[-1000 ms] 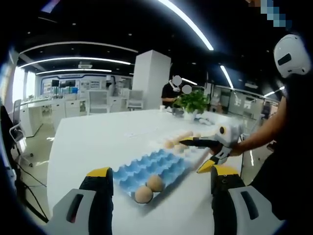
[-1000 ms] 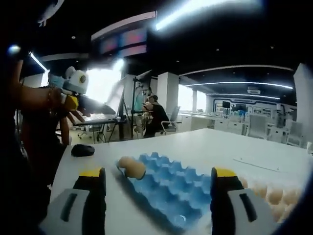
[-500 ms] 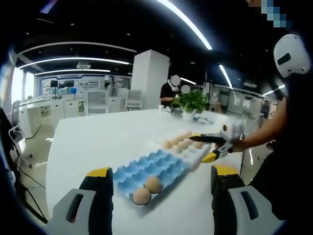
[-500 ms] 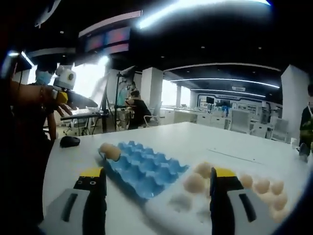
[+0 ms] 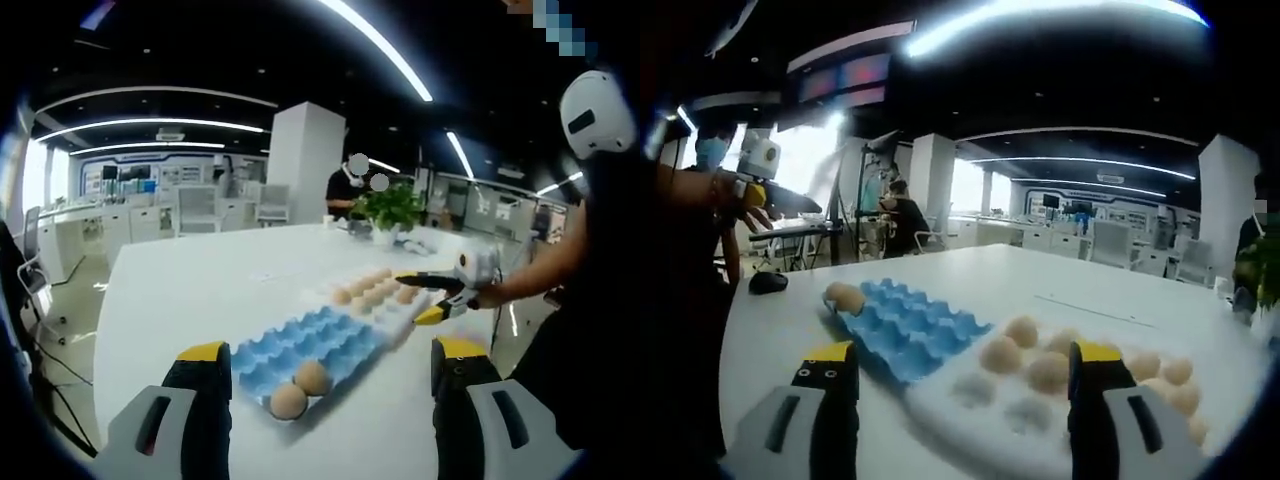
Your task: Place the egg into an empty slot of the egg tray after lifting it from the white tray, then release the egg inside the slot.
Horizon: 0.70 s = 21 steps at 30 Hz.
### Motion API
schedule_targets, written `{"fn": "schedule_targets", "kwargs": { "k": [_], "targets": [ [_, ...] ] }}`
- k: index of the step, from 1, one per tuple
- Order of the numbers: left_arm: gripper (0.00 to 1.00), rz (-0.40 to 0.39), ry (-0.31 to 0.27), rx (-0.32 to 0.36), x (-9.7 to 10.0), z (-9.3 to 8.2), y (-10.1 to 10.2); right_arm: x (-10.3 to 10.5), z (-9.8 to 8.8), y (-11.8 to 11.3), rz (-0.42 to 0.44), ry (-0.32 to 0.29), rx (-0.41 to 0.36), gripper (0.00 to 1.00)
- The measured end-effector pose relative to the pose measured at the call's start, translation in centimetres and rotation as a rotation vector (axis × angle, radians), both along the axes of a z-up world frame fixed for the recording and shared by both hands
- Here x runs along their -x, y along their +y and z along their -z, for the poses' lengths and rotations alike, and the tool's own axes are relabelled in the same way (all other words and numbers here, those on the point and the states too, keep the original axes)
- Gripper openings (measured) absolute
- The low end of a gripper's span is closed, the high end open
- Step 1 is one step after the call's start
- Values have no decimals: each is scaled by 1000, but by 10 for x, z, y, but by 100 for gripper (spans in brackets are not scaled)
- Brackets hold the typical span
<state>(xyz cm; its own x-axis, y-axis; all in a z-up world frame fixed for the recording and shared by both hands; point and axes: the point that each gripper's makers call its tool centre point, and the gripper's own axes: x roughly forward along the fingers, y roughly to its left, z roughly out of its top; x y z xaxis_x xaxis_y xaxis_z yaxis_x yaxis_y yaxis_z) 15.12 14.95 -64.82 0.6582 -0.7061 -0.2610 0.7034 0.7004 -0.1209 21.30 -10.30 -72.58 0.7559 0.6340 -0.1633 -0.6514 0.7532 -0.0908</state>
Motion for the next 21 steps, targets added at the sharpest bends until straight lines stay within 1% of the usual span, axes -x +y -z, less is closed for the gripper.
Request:
{"fn": "schedule_targets", "kwargs": {
  "k": [6,7,9,11,13,15,16,17,18,19,21],
  "targets": [
    [83,6,1,-2,1,0,-2,-2,1,-17,44,6,-4,89],
    [83,6,1,-2,0,0,-2,-2,1,-24,62,2,2,89],
    [83,8,-1,-2,0,0,-2,-3,1,-32,80,3,8,89],
    [83,9,0,-2,0,0,-2,-4,3,-41,101,10,28,86],
    [83,10,0,-4,0,0,-3,-6,4,-48,126,13,16,85],
    [83,12,0,-3,0,0,-4,-10,7,-58,170,28,35,81],
    [83,14,-1,-3,0,0,-5,-11,6,-59,175,24,23,80],
    [83,15,-2,-4,1,0,-5,-13,8,-63,192,37,5,81],
    [83,14,-2,-3,1,-1,-5,-15,14,-69,226,68,29,78],
    [83,15,-1,-2,1,-1,-5,-16,18,-72,232,83,59,71],
    [83,13,-3,-4,1,-1,-5,-18,23,-74,229,94,71,52]
  ]
}}
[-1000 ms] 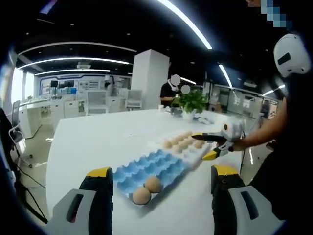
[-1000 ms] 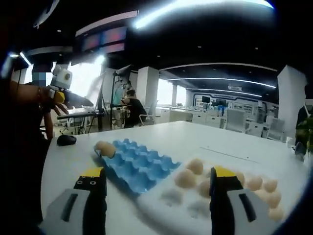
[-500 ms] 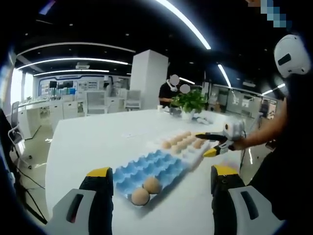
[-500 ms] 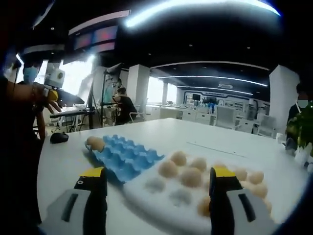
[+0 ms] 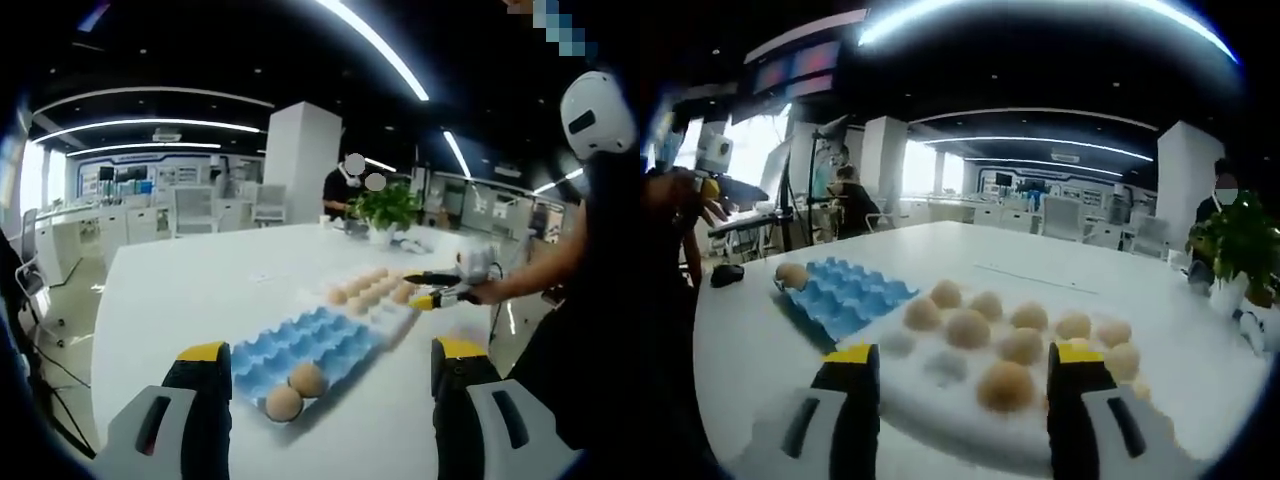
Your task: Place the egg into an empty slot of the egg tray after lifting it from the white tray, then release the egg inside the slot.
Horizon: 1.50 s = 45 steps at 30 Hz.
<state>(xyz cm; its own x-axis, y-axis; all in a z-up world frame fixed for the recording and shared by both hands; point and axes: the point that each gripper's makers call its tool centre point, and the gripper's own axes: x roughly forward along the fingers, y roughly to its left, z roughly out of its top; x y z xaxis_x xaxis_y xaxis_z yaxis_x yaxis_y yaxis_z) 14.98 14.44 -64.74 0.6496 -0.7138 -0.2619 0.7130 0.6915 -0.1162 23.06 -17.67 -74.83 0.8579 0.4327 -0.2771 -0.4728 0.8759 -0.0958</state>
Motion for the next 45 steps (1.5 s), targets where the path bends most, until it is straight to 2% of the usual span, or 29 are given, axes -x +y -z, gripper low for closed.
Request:
{"fn": "schedule_targets", "kwargs": {
  "k": [1,2,3,4,5,6,7,10,11,16,21,31,34,35,36,38,45],
  "targets": [
    [83,-2,1,0,0,0,0,1,10,-7,21,48,54,37],
    [83,-3,0,1,1,0,1,-1,10,-5,22,63,23,32],
    [83,-4,-1,0,1,-1,1,-5,6,-6,26,33,9,36],
    [83,-4,-1,-1,1,-1,1,-6,7,-8,46,40,-5,42],
    [83,-4,0,-2,2,-1,1,-11,4,-15,91,23,4,49],
    [83,-4,-1,-2,2,-1,1,-13,3,-14,85,12,-6,52],
    [83,-4,-1,-4,2,-1,1,-15,4,-15,94,22,-8,51],
    [83,-3,0,-6,3,-1,1,-15,15,-15,78,73,28,36],
    [83,-3,0,-6,3,-1,0,-15,19,-16,83,81,47,35],
    [83,-5,3,-8,3,-1,0,-19,28,-19,96,104,72,34],
    [83,-2,0,-6,2,-2,-2,-20,29,-19,117,142,41,33],
    [82,13,-1,-6,-1,-1,-9,-19,31,-20,92,156,36,32],
    [82,12,-3,-4,-2,-2,-9,-19,31,-23,86,151,33,27],
    [82,12,-4,-4,-2,-2,-9,-17,32,-23,103,180,-39,26],
    [82,12,-4,-4,-2,-2,-9,-19,30,-26,96,157,-7,26],
    [82,11,-5,-5,-2,-2,-9,-19,30,-24,90,156,8,26],
    [82,14,-6,-4,0,-3,-10,-19,29,-24,94,148,11,25]
  ]
}}
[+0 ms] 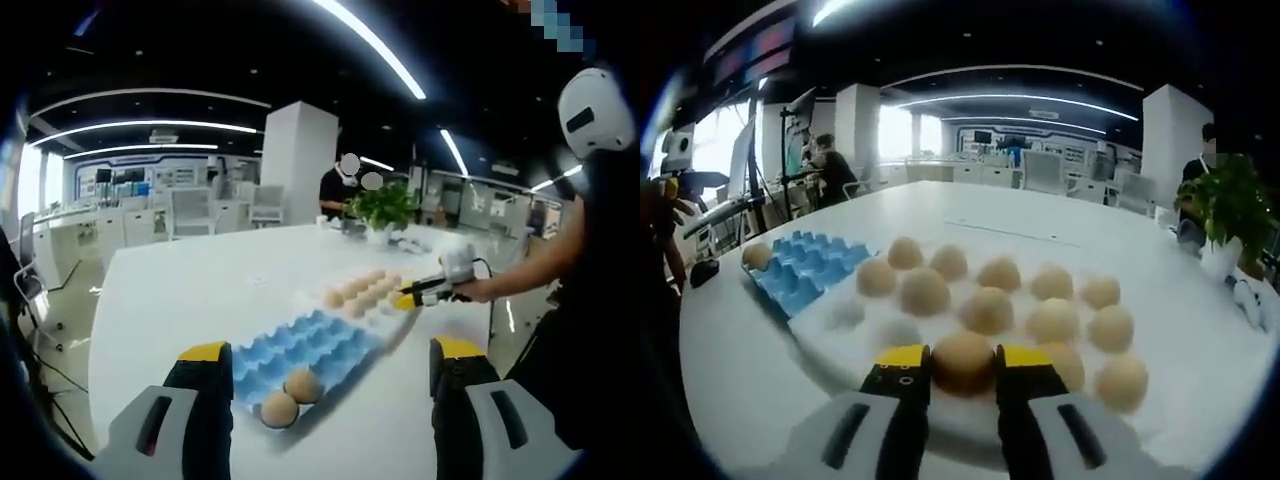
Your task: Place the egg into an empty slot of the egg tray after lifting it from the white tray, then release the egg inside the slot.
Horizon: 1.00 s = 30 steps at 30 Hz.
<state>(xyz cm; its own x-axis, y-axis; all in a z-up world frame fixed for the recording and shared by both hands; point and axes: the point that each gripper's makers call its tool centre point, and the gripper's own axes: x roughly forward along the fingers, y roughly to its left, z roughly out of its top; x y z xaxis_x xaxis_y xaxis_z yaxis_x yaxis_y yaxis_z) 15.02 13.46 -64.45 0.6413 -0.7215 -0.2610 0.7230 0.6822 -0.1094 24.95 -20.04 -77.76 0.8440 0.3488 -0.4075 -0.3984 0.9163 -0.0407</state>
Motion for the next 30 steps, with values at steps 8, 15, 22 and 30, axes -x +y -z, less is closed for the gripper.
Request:
{"fn": "schedule_targets", "kwargs": {
  "k": [8,15,22,30],
  "targets": [
    [81,-8,0,-2,0,0,3,0,-14,-2,2,-47,20,25],
    [81,-6,6,0,0,2,2,1,-20,-5,17,-59,6,25],
    [81,-6,6,0,0,3,3,4,-23,-2,14,-62,-4,25],
    [81,-7,9,1,0,4,4,1,-39,13,-7,-102,-23,25]
  ]
}}
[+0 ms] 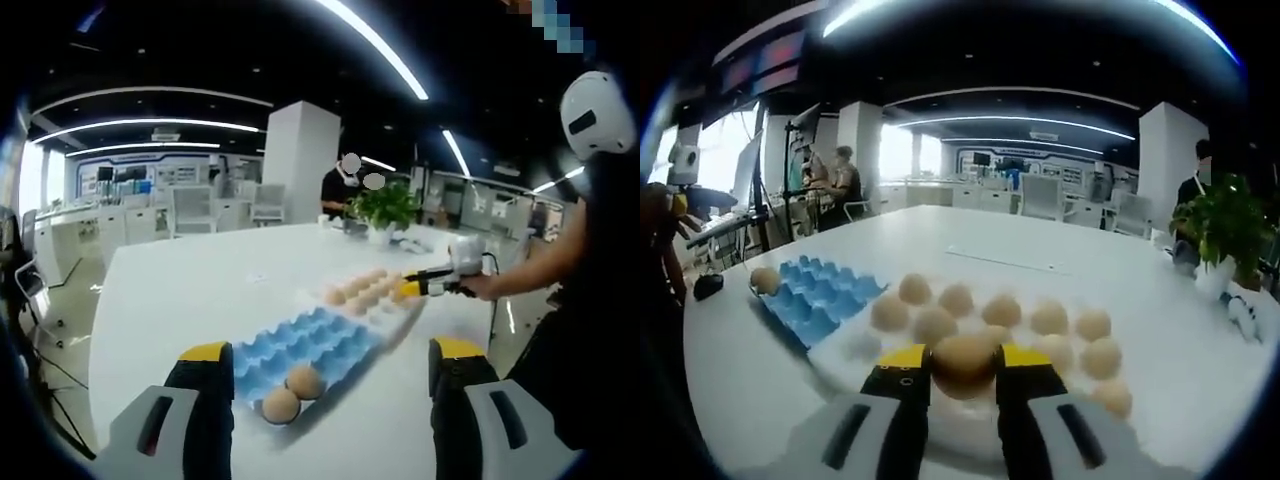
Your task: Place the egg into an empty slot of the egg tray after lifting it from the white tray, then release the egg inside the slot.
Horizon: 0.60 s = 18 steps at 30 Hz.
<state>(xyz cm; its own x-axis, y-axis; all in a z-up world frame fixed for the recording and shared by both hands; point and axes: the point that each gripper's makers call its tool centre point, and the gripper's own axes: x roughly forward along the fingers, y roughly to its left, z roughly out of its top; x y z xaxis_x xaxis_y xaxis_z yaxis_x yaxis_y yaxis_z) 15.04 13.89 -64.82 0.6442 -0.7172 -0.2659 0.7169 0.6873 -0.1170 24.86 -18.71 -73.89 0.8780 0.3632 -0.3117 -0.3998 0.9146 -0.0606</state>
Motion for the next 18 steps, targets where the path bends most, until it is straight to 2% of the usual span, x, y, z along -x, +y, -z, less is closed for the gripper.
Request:
{"fn": "schedule_targets", "kwargs": {
  "k": [8,18],
  "targets": [
    [81,-3,-2,2,0,-1,1,2,-5,15,-28,-12,-14,25],
    [81,-3,-8,4,1,-3,2,4,-10,58,-120,-16,-35,25]
  ]
}}
